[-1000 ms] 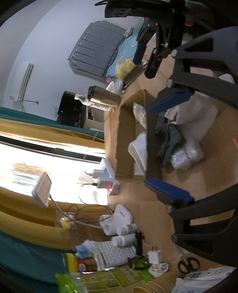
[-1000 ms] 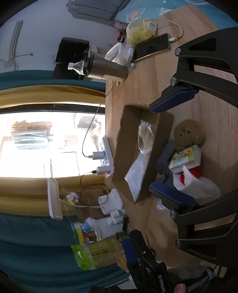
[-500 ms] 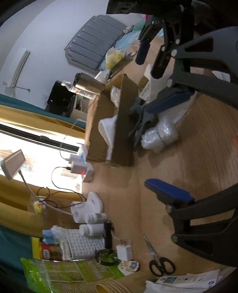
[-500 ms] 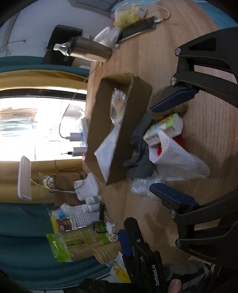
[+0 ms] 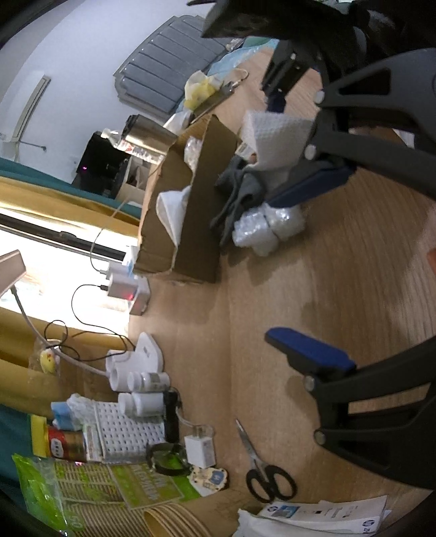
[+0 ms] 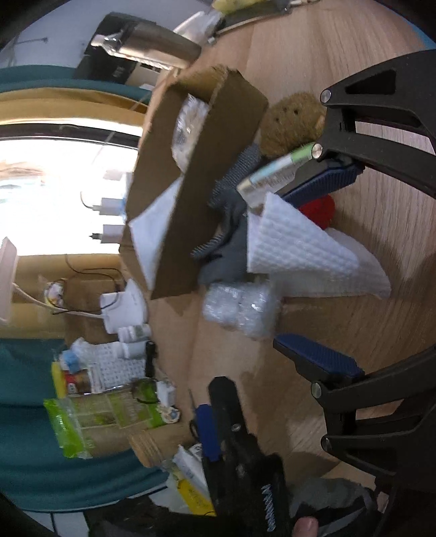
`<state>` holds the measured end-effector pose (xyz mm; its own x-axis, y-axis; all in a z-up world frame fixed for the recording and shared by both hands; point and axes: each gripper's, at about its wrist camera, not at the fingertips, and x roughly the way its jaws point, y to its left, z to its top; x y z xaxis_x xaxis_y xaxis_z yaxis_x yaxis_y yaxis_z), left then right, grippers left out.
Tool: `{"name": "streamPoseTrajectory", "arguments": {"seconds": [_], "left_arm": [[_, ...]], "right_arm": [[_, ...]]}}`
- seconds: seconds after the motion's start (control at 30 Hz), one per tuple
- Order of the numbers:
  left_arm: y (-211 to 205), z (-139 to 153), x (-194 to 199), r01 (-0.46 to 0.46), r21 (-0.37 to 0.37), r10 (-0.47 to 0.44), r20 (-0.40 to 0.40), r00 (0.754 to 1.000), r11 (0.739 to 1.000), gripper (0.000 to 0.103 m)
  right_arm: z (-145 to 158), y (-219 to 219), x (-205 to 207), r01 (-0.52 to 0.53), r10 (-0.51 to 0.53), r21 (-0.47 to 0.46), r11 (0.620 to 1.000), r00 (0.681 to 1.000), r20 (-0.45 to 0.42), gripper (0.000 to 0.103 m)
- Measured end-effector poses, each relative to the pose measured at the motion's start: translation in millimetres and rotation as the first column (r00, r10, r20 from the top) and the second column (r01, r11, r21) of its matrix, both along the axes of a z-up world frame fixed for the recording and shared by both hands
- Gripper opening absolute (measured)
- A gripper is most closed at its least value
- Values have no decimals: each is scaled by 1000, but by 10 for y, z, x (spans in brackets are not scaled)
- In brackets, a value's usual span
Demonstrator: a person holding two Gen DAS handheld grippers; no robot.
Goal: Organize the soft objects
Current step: 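Grasp the white wipe with the right tool while the left tool grasps the bubble wrap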
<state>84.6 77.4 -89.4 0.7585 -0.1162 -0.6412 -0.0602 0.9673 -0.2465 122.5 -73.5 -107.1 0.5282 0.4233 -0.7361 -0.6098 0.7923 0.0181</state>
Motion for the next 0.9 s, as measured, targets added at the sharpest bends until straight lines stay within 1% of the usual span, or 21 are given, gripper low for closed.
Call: {"name": "streamPoseTrajectory", "arguments": {"seconds": [0.03, 0.1, 0.13, 0.17, 0.2, 0.27, 0.37, 0.43, 0.57, 0.7, 0.9], "left_arm": [[-5, -3, 4, 0, 1, 0, -2, 1000, 1000, 75], [-28, -12, 24, 4, 4, -4, -8, 1000, 1000, 75], [-42, -18, 38, 6, 6, -6, -12, 1000, 1000, 75], [-64, -21, 53, 11, 9, -10, -15, 1000, 1000, 75], [-82, -22, 66, 15, 10, -15, -18, 1000, 1000, 75], [-134, -24, 105, 25, 15, -25, -22, 999, 1000, 75], [-206, -52, 173, 41, 22, -40, -36, 999, 999, 75], [-267, -77, 236, 50, 30, -49, -50, 998, 998, 75], [-414, -98, 366, 76, 53, -72, -68, 995, 996, 75], [-526, -115, 510, 95, 72, -89, -85, 992, 993, 75], [-635, -180, 653, 96, 111, -83, -115, 990, 989, 75]], "right_arm": [[-25, 12, 0, -3, 3, -6, 1000, 1000, -1, 71], [-60, 37, -20, -18, 19, -31, 999, 1000, 20, 56], [-69, 51, -31, -25, 27, -44, 999, 999, 29, 44], [-77, 59, -31, -31, 33, -52, 998, 999, 32, 37], [-74, 49, -30, -33, 34, -51, 998, 999, 33, 33], [-50, 17, -21, -39, 40, -39, 998, 999, 34, 13], [17, -69, -21, -41, 41, -4, 999, 998, 49, 6], [96, -136, -16, -42, 41, 28, 999, 997, 60, 5], [317, -295, 0, -39, 30, 88, 995, 994, 109, 4], [479, -442, 55, -32, 14, 124, 992, 990, 138, 4], [545, -714, 195, 13, -37, 156, 988, 988, 152, 4]]}}
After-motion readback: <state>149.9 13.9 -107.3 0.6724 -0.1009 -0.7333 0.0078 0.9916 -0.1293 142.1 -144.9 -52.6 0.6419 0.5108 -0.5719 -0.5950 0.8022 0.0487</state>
